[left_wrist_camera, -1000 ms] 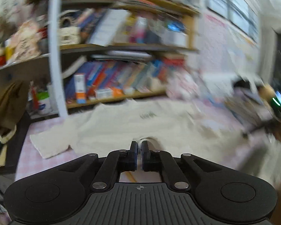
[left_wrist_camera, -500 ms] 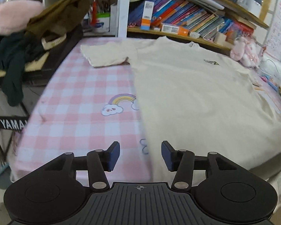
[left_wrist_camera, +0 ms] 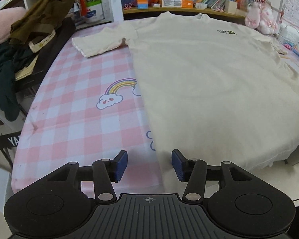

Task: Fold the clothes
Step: 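Grasp the shirt side edge with the right gripper and pull it outward, then release the shirt edge from the right gripper and withdraw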

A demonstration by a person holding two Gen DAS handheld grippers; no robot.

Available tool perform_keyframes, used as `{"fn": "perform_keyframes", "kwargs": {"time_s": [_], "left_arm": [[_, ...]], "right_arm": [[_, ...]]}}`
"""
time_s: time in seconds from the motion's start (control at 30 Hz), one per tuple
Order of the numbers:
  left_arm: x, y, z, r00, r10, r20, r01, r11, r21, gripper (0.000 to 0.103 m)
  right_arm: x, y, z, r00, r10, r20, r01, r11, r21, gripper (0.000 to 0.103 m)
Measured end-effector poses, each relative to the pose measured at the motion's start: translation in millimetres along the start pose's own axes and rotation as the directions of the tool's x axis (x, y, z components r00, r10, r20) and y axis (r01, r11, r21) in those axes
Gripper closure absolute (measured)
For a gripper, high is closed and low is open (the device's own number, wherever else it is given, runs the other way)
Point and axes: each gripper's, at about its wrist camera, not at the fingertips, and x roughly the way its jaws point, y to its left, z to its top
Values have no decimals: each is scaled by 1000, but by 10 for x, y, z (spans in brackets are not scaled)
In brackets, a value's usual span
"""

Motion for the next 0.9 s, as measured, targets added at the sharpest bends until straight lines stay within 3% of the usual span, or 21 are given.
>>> {"fn": "perform_keyframes", "kwargs": {"time_s": [0.03, 0.1, 0.2, 0.23, 0.27, 0.33, 0.5, 0.6, 0.7, 0.73, 0.8, 0.83, 0.9], "left_arm": [[2, 9, -4, 1000, -5, -1, 5, 1000, -11, 54], [14, 23, -7, 1000, -12, 3, 12, 999, -40, 55], [31, 23, 5, 1000, -13, 12, 14, 998, -60, 69], [37, 25, 17, 1000, -18, 13, 19, 998, -61, 80], [43, 37, 30, 1000, -24, 12, 25, 997, -68, 87], [53, 67, 47, 1000, -20, 8, 21, 996, -83, 93], [58, 28, 54, 1000, -21, 4, 21, 998, -52, 92], [18, -12, 62, 1000, -19, 11, 19, 999, -31, 88], [-88, -65, 98, 999, -16, 52, 17, 1000, -20, 78], [-123, -83, 116, 998, -17, 68, 18, 1000, -21, 69], [-191, -122, 157, 995, -13, 101, 15, 1000, -25, 52], [-227, -144, 174, 993, -9, 120, 12, 1000, -25, 43], [-286, -183, 202, 988, -4, 155, 8, 1000, -23, 33]], "right_arm": [[13, 1, -20, 1000, -5, 3, 5, 1000, 5, 78], [52, -6, -24, 1000, -1, 4, 1, 1000, 16, 71], [119, -23, -11, 1000, 13, 3, -13, 999, 33, 73], [148, -26, -9, 1000, 14, -3, -14, 999, 37, 77], [185, -24, -14, 1000, 14, -18, -14, 999, 41, 89], [204, 14, -41, 999, 36, -37, -35, 999, 33, 98], [214, 49, -92, 999, 41, -36, -40, 998, 42, 98], [198, 59, -109, 999, 26, -23, -24, 999, 45, 95], [96, 68, -117, 1000, 3, 23, -4, 998, 66, 69], [52, 78, -111, 999, -5, 45, 2, 997, 72, 61], [-33, 116, -83, 997, -17, 82, 10, 996, 86, 58], [-74, 142, -67, 995, -18, 98, 8, 995, 95, 51], [-151, 205, -34, 991, -17, 132, 2, 994, 109, 45]]}}
